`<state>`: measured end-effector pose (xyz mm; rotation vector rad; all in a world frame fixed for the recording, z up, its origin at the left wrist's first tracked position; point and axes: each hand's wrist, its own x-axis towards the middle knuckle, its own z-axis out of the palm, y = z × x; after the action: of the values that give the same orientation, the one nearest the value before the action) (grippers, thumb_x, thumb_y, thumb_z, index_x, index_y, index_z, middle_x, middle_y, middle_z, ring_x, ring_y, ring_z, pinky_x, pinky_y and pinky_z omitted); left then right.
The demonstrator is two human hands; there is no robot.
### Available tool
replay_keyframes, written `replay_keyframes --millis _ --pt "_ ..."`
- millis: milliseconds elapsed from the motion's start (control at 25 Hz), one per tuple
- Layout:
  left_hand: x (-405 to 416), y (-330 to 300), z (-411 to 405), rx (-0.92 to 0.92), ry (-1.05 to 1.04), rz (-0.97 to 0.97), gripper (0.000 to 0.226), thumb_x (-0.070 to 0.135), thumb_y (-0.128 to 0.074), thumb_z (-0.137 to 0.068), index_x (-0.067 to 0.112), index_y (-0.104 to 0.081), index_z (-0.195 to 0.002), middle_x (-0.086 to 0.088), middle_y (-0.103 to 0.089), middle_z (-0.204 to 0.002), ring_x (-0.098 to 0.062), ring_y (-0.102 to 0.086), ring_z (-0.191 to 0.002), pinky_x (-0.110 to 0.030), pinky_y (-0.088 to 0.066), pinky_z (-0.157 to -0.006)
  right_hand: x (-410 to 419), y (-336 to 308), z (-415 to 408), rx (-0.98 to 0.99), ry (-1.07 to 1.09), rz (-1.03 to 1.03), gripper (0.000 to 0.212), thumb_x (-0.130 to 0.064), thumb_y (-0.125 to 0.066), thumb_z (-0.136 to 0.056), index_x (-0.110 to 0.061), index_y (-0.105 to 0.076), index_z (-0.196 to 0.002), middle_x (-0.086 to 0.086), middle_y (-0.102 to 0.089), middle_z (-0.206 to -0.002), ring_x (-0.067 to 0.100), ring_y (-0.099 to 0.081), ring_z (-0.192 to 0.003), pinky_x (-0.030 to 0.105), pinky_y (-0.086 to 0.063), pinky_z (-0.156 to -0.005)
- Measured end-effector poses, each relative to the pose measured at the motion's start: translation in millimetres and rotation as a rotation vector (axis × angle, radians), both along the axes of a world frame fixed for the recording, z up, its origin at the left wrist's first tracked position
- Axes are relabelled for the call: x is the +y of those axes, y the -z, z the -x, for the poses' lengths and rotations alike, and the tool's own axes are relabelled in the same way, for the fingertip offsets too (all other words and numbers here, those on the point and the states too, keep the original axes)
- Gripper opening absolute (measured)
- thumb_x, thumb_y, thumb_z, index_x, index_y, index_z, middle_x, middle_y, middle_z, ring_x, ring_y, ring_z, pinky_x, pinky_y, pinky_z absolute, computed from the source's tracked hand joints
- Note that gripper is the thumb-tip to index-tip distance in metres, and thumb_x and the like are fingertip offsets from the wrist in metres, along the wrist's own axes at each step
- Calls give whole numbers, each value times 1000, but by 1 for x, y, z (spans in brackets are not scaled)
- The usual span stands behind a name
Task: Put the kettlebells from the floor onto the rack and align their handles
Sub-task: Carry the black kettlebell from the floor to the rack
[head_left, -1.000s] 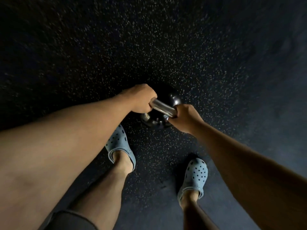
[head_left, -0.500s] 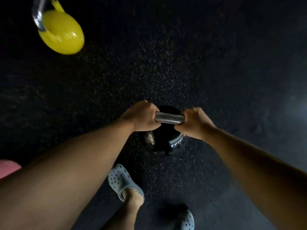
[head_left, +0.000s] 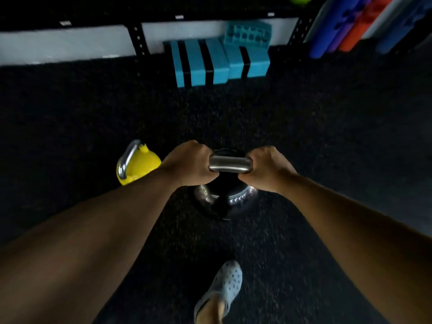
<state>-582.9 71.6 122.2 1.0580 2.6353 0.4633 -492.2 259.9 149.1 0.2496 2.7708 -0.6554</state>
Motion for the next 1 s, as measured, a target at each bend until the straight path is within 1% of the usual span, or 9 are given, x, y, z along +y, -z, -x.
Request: replay_keyframes --millis 80,200,280,400,560,680,800,880,1000 --pt "9 -17 58 10 -37 4 27 43 -61 -69 19 -72 -78 -4 -69 -71 -27 -69 -73 -29 -44 -56 13 -16 62 35 -38 -31 13 -34 -67 -75 -22 -62 -72 -6 -59 -66 18 -62 -62 24 -44 -51" --pt "18 -38 141 1 -103 -21 22 38 -64 -73 18 -71 -77 -1 -68 -69 -21 -67 -68 -32 -51 -56 28 -35 160 98 -117 -79 14 -33 -66 -74 -24 -57 -68 -2 -62 -67 22 -63 -63 27 -49 -54" --pt "25 -52 199 18 -140 -46 19 35 -66 -76 18 -72 -81 -1 -70 -72 -19 -66 -67 -29 -49 -56 35 -47 225 136 -155 -109 14 -33 -66 -75 -22 -58 -69 0 -64 -69 23 -63 -63 29 -51 -56" --pt "29 -62 286 51 -184 -48 17 37 -66 -78 22 -71 -86 2 -69 -75 -16 -63 -67 -26 -48 -58 41 -59 321 168 -211 -130 16 -31 -67 -77 -22 -55 -70 -2 -62 -67 21 -62 -61 27 -47 -58" --pt "45 -63 409 104 -154 -49 16 37 -62 -80 24 -70 -87 7 -69 -73 -12 -68 -66 -27 -55 -57 56 -63 442 207 -207 -144 14 -32 -66 -79 -19 -63 -81 -3 -66 -73 19 -64 -65 29 -55 -63" --pt "56 -67 487 191 -209 -32 22 42 -52 -80 25 -66 -84 6 -67 -72 -16 -67 -65 -29 -53 -55 67 -71 526 221 -222 -165 13 -34 -64 -79 -22 -62 -83 0 -68 -80 24 -66 -74 31 -54 -67" --pt "72 -71 547 223 -273 -5 31 47 -44 -80 25 -65 -86 3 -69 -78 -23 -68 -71 -34 -55 -62 82 -77 597 249 -274 -192 18 -34 -64 -80 -21 -68 -92 5 -72 -90 27 -68 -83 28 -47 -69" --pt "86 -77 589 228 -334 22 25 44 -51 -82 26 -66 -92 1 -70 -85 -27 -69 -79 -35 -56 -68 96 -80 647 271 -296 -192 17 -34 -63 -80 -22 -69 -91 7 -73 -93 31 -67 -87 29 -42 -68" --pt "104 -82 647 221 -427 -3 14 37 -61 -82 25 -65 -87 0 -71 -81 -27 -70 -75 -31 -51 -62 113 -81 712 290 -294 -176 15 -31 -63 -79 -20 -67 -89 8 -73 -93 34 -68 -87 33 -49 -72"
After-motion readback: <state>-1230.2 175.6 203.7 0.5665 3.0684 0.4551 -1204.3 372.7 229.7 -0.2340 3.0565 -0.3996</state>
